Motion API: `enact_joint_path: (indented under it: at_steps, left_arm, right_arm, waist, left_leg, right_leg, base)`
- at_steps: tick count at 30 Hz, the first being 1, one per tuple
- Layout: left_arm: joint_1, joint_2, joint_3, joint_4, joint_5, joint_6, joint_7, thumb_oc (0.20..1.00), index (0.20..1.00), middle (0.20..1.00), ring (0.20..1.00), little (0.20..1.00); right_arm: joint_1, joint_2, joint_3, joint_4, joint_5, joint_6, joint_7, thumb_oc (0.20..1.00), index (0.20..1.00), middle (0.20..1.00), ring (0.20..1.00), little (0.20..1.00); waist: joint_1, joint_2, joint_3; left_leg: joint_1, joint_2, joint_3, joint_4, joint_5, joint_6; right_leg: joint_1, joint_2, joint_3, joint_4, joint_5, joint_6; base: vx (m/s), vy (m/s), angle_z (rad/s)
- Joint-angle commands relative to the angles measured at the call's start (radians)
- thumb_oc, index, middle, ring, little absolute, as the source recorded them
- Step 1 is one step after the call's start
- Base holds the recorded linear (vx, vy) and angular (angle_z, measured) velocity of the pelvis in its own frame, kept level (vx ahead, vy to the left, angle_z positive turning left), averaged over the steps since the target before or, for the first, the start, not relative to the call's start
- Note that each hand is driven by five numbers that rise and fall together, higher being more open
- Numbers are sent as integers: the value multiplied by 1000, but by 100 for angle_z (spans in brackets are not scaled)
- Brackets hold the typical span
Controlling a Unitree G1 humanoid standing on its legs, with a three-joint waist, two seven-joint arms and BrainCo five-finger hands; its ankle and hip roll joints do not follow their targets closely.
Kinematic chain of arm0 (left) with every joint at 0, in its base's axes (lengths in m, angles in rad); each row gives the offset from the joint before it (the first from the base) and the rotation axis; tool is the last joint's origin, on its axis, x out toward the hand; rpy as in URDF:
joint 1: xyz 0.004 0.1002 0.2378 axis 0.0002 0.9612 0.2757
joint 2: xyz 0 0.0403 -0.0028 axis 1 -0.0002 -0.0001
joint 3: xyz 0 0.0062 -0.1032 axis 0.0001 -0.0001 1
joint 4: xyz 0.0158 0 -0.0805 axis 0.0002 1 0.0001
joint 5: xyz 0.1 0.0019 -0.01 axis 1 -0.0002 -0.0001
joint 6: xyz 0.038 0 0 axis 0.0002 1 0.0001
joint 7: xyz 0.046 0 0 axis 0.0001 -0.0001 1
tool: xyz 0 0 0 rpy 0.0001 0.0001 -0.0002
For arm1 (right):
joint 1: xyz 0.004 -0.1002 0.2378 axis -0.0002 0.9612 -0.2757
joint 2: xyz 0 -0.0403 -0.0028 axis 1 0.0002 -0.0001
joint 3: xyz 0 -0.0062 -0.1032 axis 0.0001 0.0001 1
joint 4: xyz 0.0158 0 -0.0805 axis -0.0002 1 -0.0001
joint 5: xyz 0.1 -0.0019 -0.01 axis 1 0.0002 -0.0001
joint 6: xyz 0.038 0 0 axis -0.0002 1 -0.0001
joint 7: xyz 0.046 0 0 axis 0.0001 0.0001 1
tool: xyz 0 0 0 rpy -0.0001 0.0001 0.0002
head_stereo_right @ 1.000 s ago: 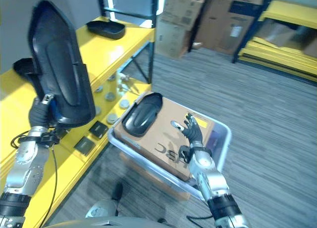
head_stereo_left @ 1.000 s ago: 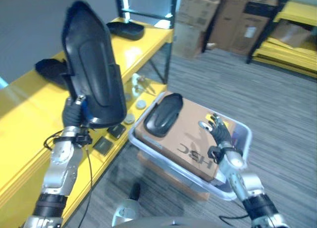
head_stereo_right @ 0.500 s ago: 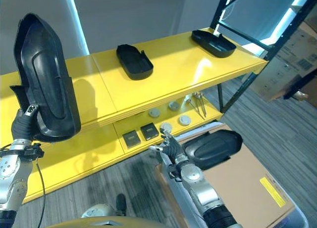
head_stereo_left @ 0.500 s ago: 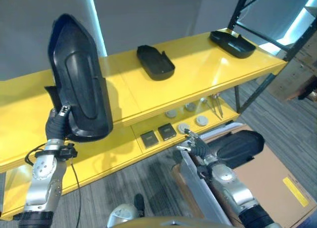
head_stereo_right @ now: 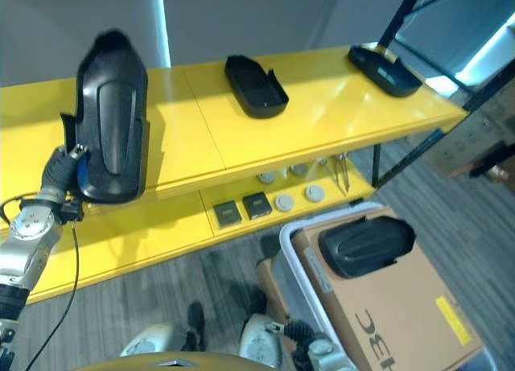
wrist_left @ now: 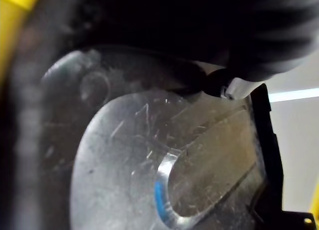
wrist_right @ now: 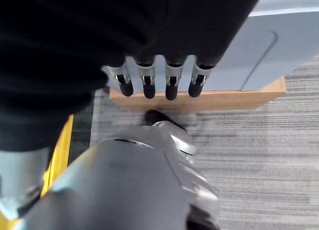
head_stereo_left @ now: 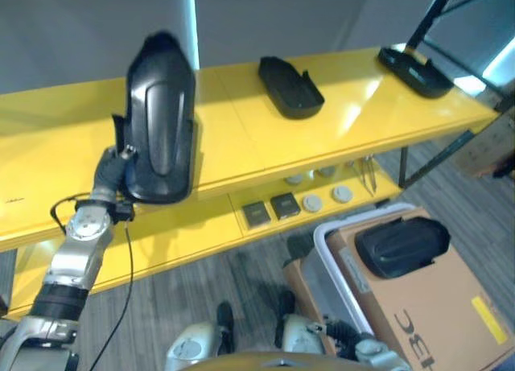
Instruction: Move parts from the plastic box to the shelf.
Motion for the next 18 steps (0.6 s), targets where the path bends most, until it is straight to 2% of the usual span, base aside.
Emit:
enact_joint_path:
  at_steps: [1, 2, 6, 8, 10, 14, 18]
  left_arm:
    - [-32, 3, 23, -96, 79, 37, -3, 200, 200, 200, 200, 200]
    - [-34, 2, 23, -94, 89, 52, -6, 200, 200, 200, 200, 200]
    - [-95, -7, -4, -35, 122, 189, 9, 200, 200, 200, 200, 200]
    - [-176, 9, -42, 109, 119, 261, 35, 200, 200, 200, 200, 200]
    - [-206, 19, -60, 169, 113, 265, 51, 200, 200, 200, 200, 200]
    - [-361, 73, -122, 451, 120, 284, 75, 200, 200, 200, 200, 200]
    - [-447, 63, -153, 580, 80, 297, 137, 200, 200, 200, 200, 200]
  right_arm:
    - [-35, -10, 4, 15, 22, -2, 46, 1000, 1000, 1000, 1000, 1000]
    - [-36, -9, 2, 26, 31, 2, 52, 1000, 1000, 1000, 1000, 1000]
    - [-36, 7, -7, 112, 54, 0, 83, 1000, 1000, 1000, 1000, 1000]
    - [-26, 0, 15, 119, 30, 15, 91, 1000, 1000, 1000, 1000, 1000]
    - [-23, -1, 23, 116, 26, 22, 93, 1000, 1000, 1000, 1000, 1000]
    - [-3, -9, 44, 138, 78, 68, 118, 1000, 1000, 1000, 1000, 1000]
    - [-21, -23, 17, 239, 112, 44, 122, 1000, 1000, 1000, 1000, 1000]
  waist:
    - [11, 35, -87]
    - [12, 35, -90]
    - [1, 34, -121]
    - [-27, 40, -136]
    - [-38, 44, -138]
    - [-93, 71, -142]
    - [-122, 102, -121]
  left_leg:
    - [139, 83, -90, -133, -54, -58]
    - [140, 85, -89, -135, -51, -60]
    - [140, 115, -59, -142, -34, -85]
    - [145, 140, -21, -142, -27, -99]
    - [146, 146, -9, -141, -27, -102]
    - [145, 174, 38, -134, -19, -113]
    - [88, 186, 47, -104, -13, -117]
  right_leg:
    - [108, 46, -44, -28, 70, 11]
    - [114, 49, -45, -35, 68, 9]
    - [170, 76, -50, -86, 40, -10]
    - [195, 94, -49, -101, 24, -21]
    - [202, 97, -48, -103, 19, -23]
    - [201, 114, -37, -96, -1, -32]
    - [139, 124, -15, -52, -20, -44]
  base:
    - [150, -168, 55]
    - [129, -142, 47]
    - [161, -134, 56]
    - [225, -153, 10]
    - [161, -93, 0]
    - [192, -75, -23]
    - [22, 13, -16]
